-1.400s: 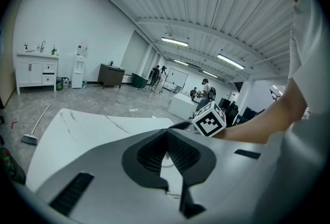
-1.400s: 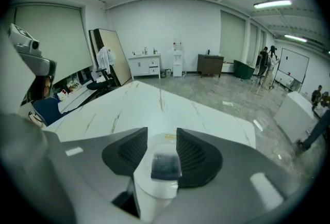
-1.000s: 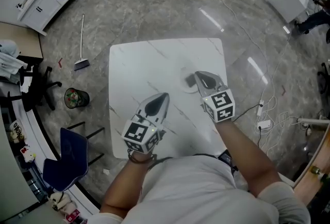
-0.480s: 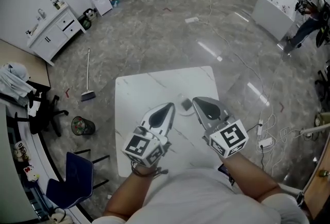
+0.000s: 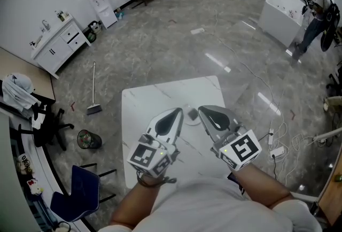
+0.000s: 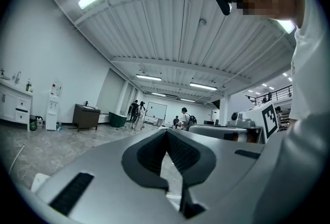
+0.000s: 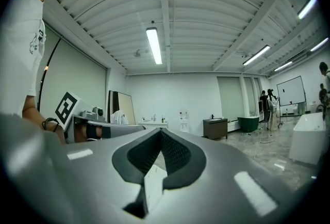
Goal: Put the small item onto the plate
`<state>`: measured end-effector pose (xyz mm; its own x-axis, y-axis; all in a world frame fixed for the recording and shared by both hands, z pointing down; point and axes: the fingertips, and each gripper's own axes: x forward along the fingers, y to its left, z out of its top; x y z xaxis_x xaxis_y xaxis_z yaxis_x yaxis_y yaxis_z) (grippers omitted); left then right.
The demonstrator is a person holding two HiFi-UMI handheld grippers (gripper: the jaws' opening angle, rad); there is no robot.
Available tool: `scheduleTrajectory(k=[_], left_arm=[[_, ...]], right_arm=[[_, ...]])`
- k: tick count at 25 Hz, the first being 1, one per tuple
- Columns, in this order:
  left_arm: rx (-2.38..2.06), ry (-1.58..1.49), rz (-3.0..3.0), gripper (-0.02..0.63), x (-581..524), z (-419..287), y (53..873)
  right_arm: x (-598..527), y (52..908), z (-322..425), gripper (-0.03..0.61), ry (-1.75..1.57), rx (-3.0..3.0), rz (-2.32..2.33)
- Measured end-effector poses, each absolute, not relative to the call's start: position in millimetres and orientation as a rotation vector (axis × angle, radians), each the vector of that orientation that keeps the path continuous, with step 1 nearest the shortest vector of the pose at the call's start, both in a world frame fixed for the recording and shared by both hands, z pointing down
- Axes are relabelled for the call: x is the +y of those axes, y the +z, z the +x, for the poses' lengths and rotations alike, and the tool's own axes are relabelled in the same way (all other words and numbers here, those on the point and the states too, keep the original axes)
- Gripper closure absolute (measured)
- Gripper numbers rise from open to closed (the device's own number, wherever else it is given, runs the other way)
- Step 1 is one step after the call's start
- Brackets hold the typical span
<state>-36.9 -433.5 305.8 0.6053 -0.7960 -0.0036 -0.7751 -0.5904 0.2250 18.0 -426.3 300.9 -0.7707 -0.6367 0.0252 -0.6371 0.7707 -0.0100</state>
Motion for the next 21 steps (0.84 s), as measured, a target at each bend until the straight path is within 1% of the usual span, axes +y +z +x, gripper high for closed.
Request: scheduleTrajectory(k=[21], left_arm=[[-1.292,-0.161,2.617,0.607,-425,-26,311]], right_arm=[[-416,290,30,0.577,0.038,-2.969,1.053]])
